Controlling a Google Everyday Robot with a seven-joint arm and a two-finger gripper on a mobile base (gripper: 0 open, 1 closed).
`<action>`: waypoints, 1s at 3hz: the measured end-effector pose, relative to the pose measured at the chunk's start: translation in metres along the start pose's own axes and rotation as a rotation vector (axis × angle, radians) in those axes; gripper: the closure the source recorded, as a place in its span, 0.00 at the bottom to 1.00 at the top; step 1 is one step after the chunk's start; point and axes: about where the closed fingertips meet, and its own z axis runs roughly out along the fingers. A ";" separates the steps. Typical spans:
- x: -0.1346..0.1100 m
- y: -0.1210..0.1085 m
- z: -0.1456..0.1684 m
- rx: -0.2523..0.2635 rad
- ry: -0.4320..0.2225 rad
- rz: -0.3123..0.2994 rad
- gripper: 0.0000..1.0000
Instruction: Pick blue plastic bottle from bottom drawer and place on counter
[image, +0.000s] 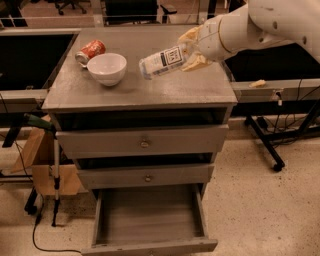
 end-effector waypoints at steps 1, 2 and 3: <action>0.006 -0.001 0.014 0.074 0.090 0.011 1.00; 0.009 -0.006 0.024 0.147 0.160 0.033 0.94; 0.010 -0.017 0.037 0.216 0.218 0.061 0.94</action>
Offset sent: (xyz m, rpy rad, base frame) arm 0.0084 0.0234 -0.0216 0.1230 0.2956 0.1708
